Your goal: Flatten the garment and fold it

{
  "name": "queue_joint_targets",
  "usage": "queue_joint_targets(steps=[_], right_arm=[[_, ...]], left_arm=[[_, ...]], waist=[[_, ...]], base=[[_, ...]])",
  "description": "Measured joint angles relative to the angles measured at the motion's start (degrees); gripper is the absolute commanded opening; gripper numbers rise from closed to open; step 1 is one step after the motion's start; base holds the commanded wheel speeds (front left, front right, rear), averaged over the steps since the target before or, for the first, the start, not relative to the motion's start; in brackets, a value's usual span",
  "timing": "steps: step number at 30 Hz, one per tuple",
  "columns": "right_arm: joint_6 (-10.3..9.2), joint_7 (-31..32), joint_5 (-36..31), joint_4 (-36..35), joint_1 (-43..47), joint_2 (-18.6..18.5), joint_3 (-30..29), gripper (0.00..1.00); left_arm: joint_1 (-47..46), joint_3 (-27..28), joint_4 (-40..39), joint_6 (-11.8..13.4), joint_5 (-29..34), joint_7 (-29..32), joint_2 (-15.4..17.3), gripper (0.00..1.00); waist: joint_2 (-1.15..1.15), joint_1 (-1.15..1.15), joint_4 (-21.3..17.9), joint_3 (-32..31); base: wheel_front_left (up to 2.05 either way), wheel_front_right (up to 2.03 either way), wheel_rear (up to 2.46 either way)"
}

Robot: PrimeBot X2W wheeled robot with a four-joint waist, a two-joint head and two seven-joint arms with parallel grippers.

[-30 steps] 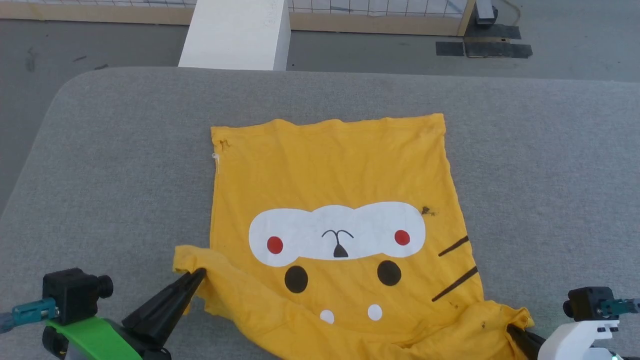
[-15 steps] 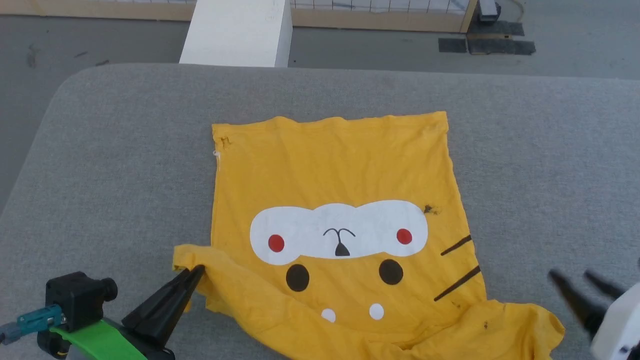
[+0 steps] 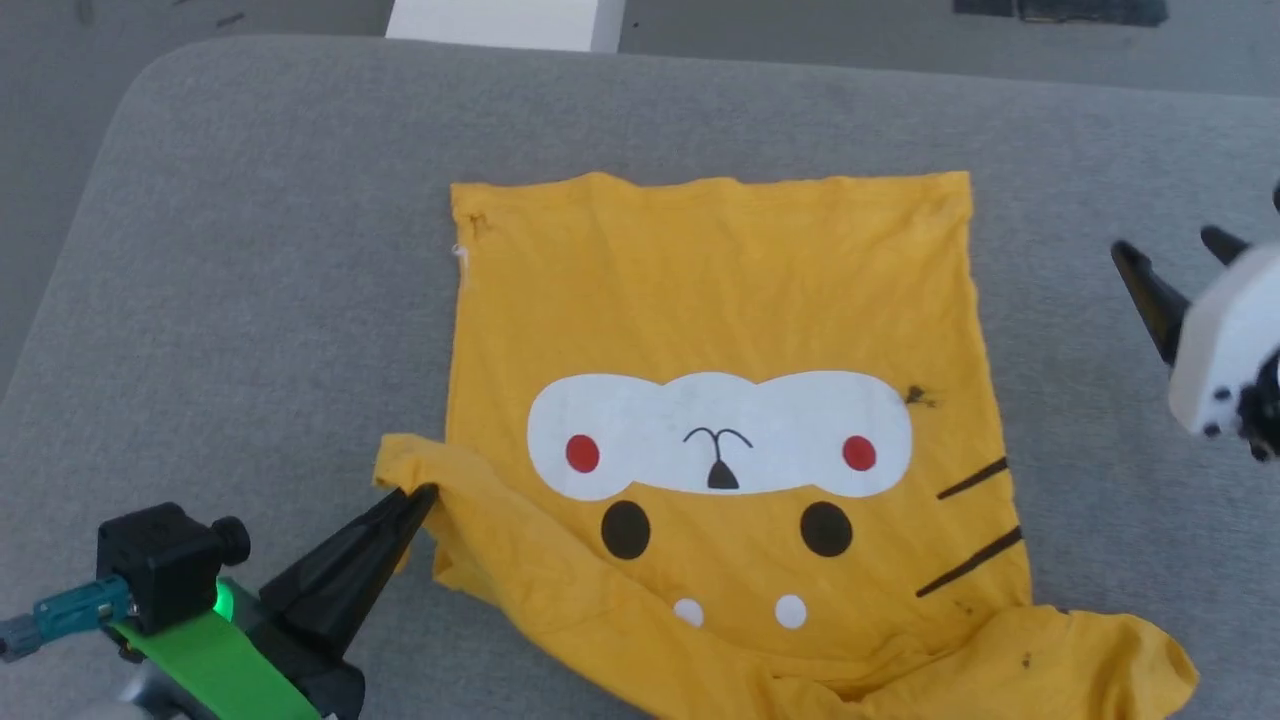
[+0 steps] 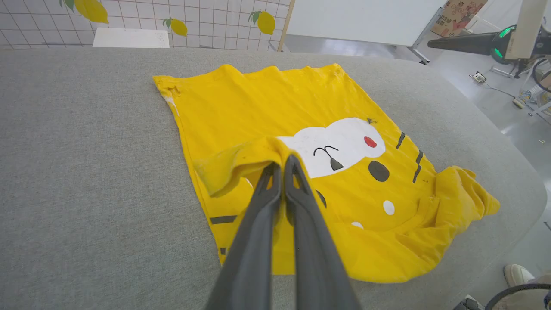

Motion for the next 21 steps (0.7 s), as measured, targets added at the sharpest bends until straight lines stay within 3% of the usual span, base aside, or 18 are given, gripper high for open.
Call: queue_joint_targets(steps=[10, 21], right_arm=[[0.00, 7.65, -8.61, 10.14, -13.69, 3.91, -0.66, 1.00], [0.00, 13.49, -15.43, 13.67, -15.88, 8.34, -4.75, 1.00]], left_arm=[[-3.91, -1.00, 0.34, -3.90, 3.14, 0.56, -2.19, 0.00], [-7.03, -1.87, 4.25, -7.57, 4.03, 0.69, -4.92, 0.00]], waist=[[0.00, 0.00, 4.36, 5.80], [0.00, 0.00, 9.44, 11.96]], base=[[0.00, 0.00, 0.00], [0.00, 0.00, 0.00]])
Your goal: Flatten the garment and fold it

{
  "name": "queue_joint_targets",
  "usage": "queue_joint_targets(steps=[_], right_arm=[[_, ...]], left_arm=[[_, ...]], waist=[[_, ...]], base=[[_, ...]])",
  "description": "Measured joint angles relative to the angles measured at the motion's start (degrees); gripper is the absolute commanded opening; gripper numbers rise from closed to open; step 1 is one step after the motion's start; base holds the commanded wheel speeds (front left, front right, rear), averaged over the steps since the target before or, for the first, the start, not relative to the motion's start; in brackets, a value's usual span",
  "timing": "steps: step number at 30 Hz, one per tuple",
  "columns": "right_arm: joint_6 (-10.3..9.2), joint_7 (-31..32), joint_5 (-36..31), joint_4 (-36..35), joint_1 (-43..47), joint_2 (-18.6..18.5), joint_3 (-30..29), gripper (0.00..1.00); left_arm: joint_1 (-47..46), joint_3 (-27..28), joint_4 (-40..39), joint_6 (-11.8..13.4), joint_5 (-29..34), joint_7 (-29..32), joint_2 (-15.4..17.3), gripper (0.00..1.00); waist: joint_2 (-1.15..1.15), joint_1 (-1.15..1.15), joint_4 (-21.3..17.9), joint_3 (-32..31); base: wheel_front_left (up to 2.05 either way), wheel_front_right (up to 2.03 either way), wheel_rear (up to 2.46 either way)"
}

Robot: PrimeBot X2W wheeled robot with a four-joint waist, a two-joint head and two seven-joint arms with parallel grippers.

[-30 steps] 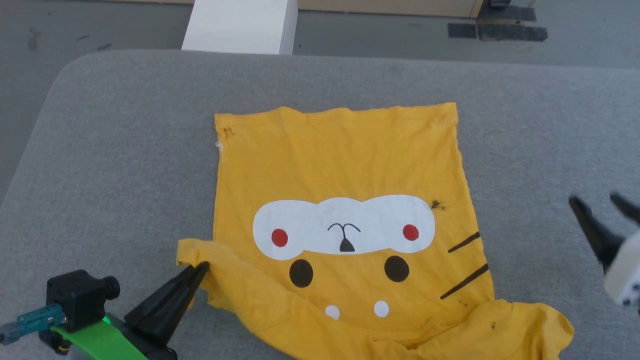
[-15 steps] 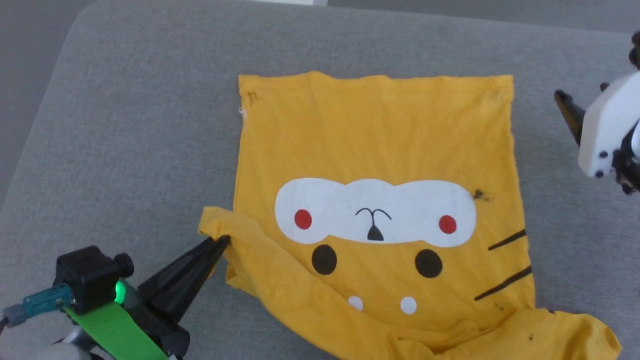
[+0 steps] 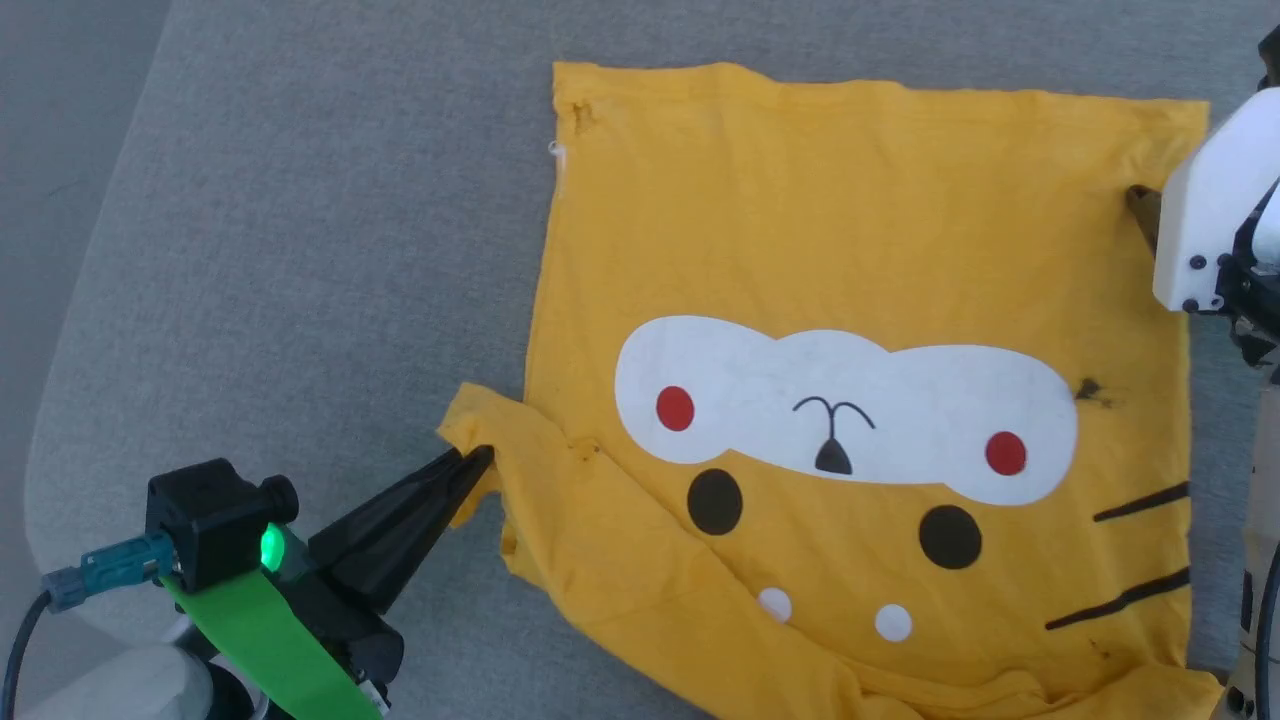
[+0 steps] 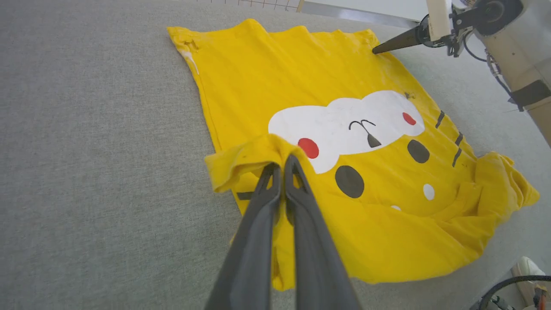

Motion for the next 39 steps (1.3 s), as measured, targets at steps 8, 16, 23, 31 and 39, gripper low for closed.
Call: queue_joint_targets(steps=[8, 16, 23, 31, 39], right_arm=[[0.00, -1.02, -1.97, -1.69, -0.67, 0.27, -1.09, 0.00], [0.00, -4.97, -1.59, -0.98, -0.49, 0.30, -1.33, 0.00], [0.01, -7.30, 3.05, -2.14, 2.76, -0.48, -1.37, 0.00], [0.01, -10.78, 10.93, -10.67, 15.97, -1.58, -5.78, 0.00], [0.01, -12.70, 17.27, -20.41, 35.49, 1.14, -12.44, 0.00]], left_arm=[[-0.94, -0.13, 1.94, -1.18, 0.00, -0.05, -0.62, 0.00], [-1.21, -0.04, 2.21, -1.02, 0.51, -0.08, -0.64, 0.00], [-0.81, 0.74, 1.20, 2.20, 2.01, -0.75, 0.77, 0.00], [1.93, 1.00, 0.29, 7.50, 3.42, -0.75, 2.97, 0.00], [6.75, 0.52, -0.36, 11.99, 2.79, -0.48, 4.61, 0.00]], waist=[[0.00, 0.00, 2.24, 2.26], [0.00, 0.00, 1.02, 1.42], [0.00, 0.00, -1.15, -1.77], [0.00, 0.00, -4.97, -6.75], [0.00, -0.01, -9.81, -12.25]], base=[[0.00, 0.00, 0.00], [0.00, 0.00, 0.00], [0.00, 0.00, 0.00], [0.00, 0.00, 0.00], [0.00, 0.00, 0.00]])
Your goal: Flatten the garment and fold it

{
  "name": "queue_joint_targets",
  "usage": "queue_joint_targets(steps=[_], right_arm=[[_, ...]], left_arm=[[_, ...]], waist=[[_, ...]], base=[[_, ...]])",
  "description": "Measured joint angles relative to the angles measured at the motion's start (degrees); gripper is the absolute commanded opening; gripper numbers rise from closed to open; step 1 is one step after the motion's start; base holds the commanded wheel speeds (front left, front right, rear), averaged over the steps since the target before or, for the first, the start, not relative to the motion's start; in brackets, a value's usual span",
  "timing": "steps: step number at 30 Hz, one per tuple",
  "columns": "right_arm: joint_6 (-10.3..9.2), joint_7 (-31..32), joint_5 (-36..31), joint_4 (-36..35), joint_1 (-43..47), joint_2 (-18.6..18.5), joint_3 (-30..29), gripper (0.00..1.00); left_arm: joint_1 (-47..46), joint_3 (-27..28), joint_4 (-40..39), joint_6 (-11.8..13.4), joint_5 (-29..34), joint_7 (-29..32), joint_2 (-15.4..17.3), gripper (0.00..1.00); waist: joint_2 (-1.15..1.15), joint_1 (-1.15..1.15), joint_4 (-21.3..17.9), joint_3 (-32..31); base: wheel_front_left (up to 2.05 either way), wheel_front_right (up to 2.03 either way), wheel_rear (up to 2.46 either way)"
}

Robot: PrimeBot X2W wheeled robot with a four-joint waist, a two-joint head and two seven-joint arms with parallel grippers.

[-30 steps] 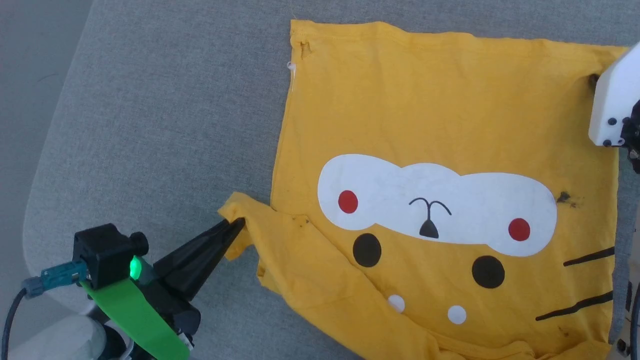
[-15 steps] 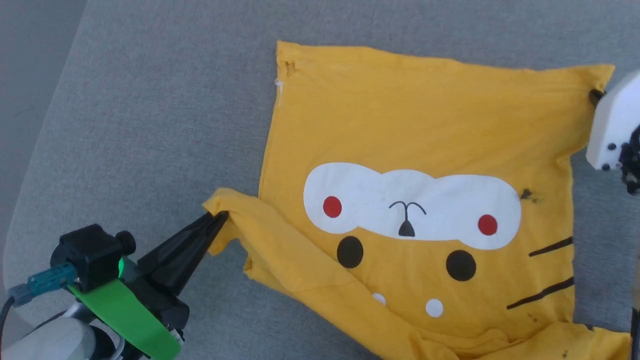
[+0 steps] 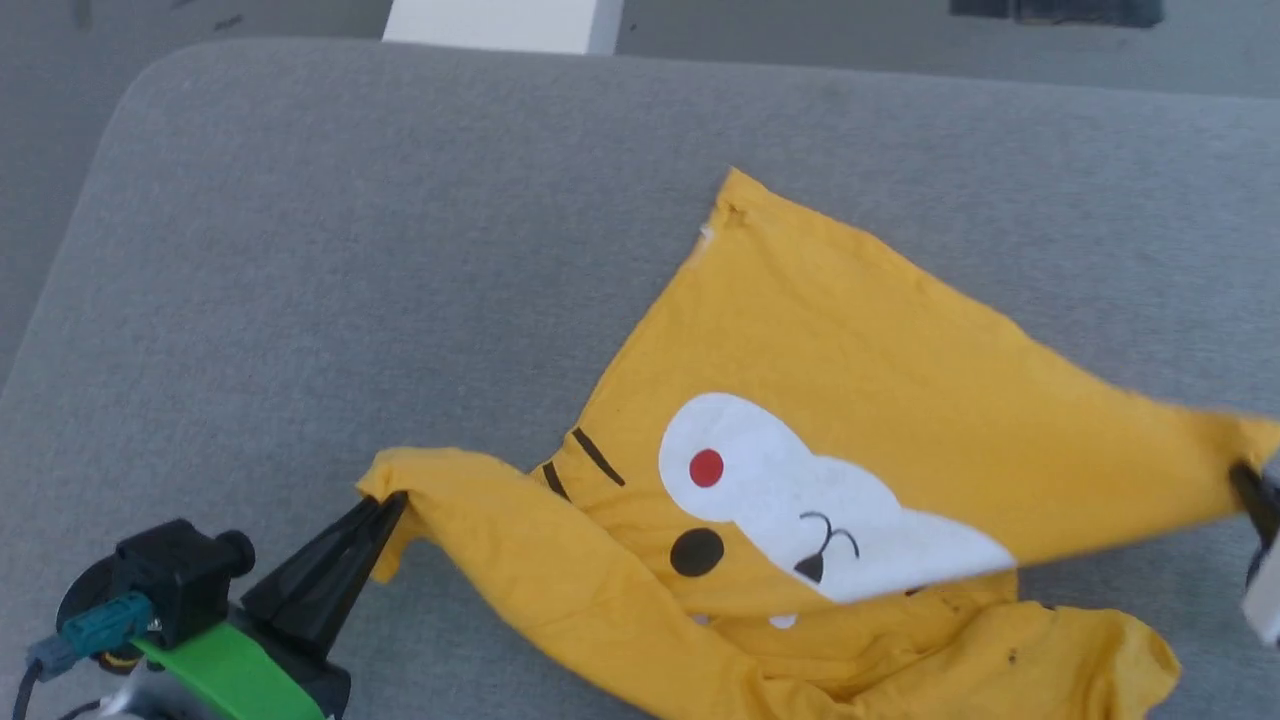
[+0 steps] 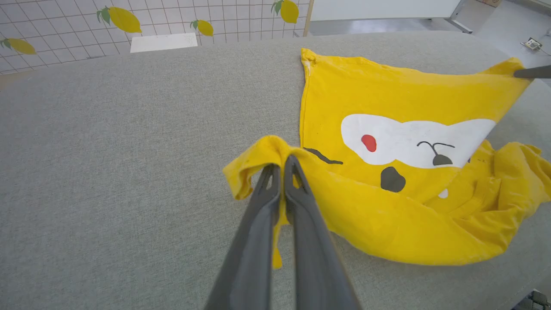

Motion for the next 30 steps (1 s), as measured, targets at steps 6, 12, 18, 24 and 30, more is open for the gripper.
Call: queue_joint_targets(steps=[6, 12, 18, 24, 30], right_arm=[[0.00, -0.18, 4.04, -4.49, 14.24, 4.27, -3.83, 0.00], [-0.01, -5.78, 7.00, -3.80, 24.44, 5.45, -3.49, 0.00], [-0.01, -17.89, 7.81, 5.97, 27.33, 5.55, 1.59, 0.00], [0.00, -27.24, 6.23, 15.29, 25.57, 5.34, 4.67, 0.05], [0.03, -29.16, 5.06, 15.53, 25.19, 5.44, 3.82, 1.00]], left_arm=[[2.75, 0.34, -1.46, 2.59, -0.86, -0.70, 0.77, 0.00], [4.27, 1.12, -2.43, 4.82, -0.45, -1.60, 0.82, 0.00], [4.24, 1.40, -1.82, 6.77, 1.08, -2.12, -0.62, 0.00], [4.22, 1.14, -0.52, 7.61, 2.34, -2.54, -2.69, 0.00], [4.20, 1.02, -0.21, 8.55, 2.69, -2.50, -3.21, 0.00]], waist=[[0.00, 0.00, -4.04, -3.30], [0.00, 0.00, -7.19, -5.47], [0.00, 0.00, -7.67, -5.38], [0.00, 0.00, -6.58, -5.16], [0.00, 0.00, -5.35, -5.89]], base=[[0.00, 0.00, 0.00], [0.00, 0.00, 0.00], [0.00, 0.00, 0.00], [0.00, 0.00, 0.00], [0.00, 0.00, 0.00]])
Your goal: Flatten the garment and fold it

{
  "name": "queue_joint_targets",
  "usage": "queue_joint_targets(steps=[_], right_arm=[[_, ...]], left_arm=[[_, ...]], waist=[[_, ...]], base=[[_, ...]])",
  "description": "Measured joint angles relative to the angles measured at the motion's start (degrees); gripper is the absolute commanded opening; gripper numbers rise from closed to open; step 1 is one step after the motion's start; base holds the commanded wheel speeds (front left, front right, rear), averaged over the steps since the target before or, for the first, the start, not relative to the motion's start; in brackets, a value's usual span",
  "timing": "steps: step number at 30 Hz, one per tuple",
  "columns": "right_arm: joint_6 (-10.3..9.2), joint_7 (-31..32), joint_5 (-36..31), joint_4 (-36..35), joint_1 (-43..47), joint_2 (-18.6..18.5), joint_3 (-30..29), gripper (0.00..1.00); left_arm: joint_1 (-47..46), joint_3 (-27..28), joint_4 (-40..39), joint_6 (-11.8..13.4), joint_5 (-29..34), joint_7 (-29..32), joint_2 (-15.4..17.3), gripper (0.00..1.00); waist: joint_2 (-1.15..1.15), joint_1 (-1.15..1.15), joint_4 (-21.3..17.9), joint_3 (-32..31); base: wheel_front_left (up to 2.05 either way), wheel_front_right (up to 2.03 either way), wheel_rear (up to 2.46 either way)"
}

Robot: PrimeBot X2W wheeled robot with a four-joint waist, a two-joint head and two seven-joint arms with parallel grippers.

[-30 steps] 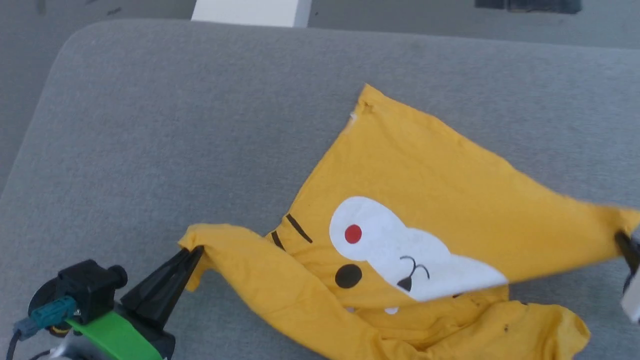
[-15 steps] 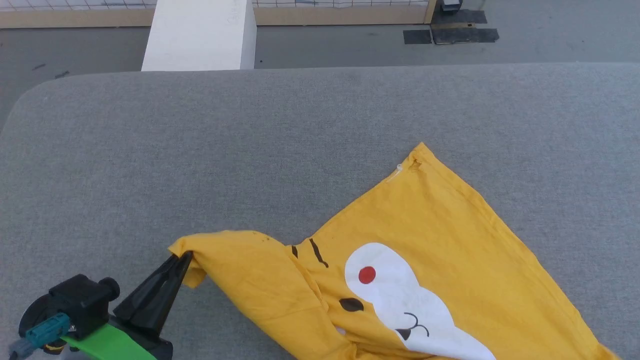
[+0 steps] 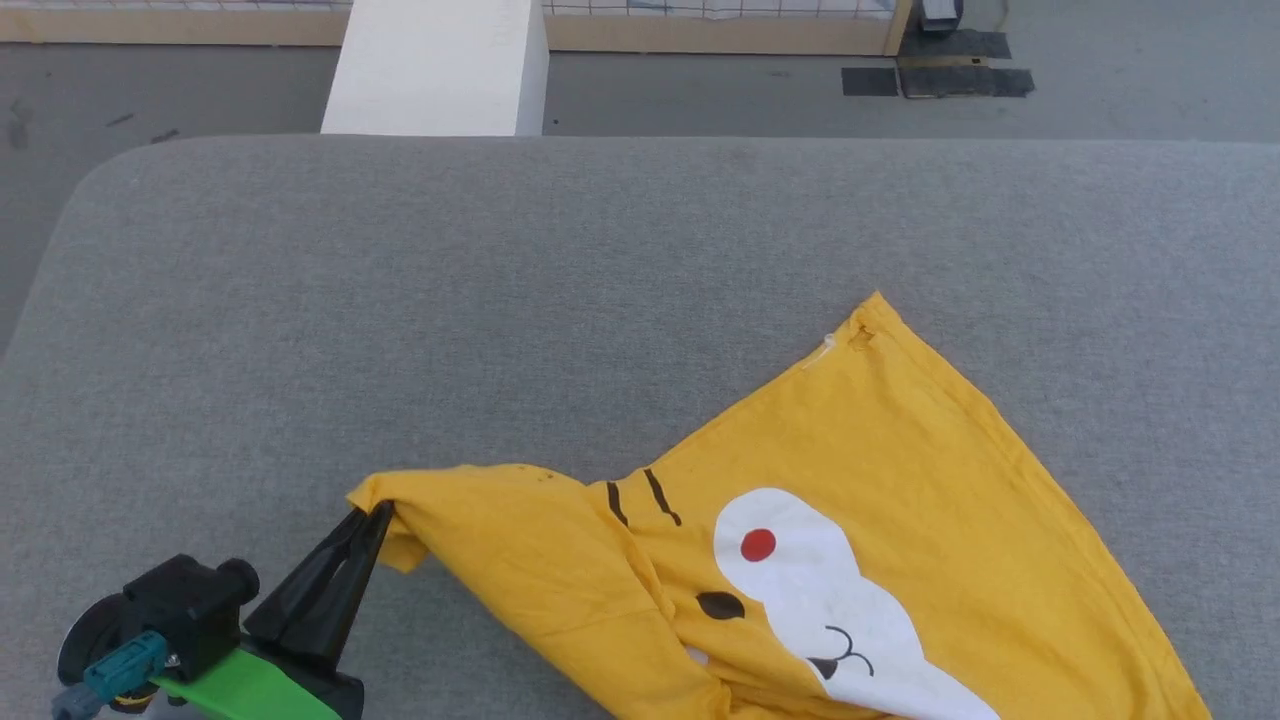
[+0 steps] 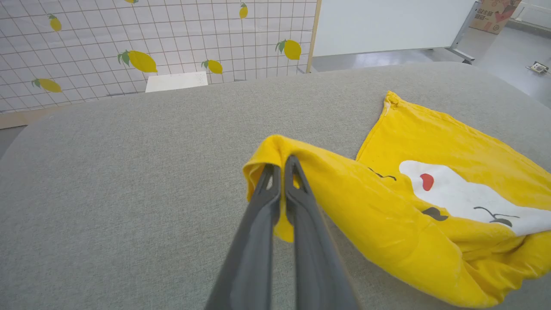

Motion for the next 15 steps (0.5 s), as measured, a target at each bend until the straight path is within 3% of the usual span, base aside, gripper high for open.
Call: queue_joint_targets(steps=[6, 11, 15], right_arm=[[-0.04, 7.38, 3.76, -13.22, -0.40, 0.23, -4.10, 1.00], [-0.04, 11.95, 0.91, -28.10, -5.34, -0.86, -7.64, 1.00], [-0.04, 14.74, -2.34, -30.06, -13.86, -4.50, -5.12, 1.00]], left_arm=[[0.01, -0.24, -0.02, 0.46, 0.22, 0.00, -0.26, 0.00], [-0.03, 0.02, 0.10, 0.54, 0.57, -0.07, -1.32, 0.00], [-0.60, 0.74, 0.49, 0.19, 1.13, -0.31, -2.80, 0.00]], waist=[[0.00, 0.00, 0.99, -0.29], [0.00, 0.00, 1.55, 0.72], [0.00, 0.00, 2.10, 2.13]], base=[[0.00, 0.00, 0.00], [0.00, 0.00, 0.00], [0.00, 0.00, 0.00]])
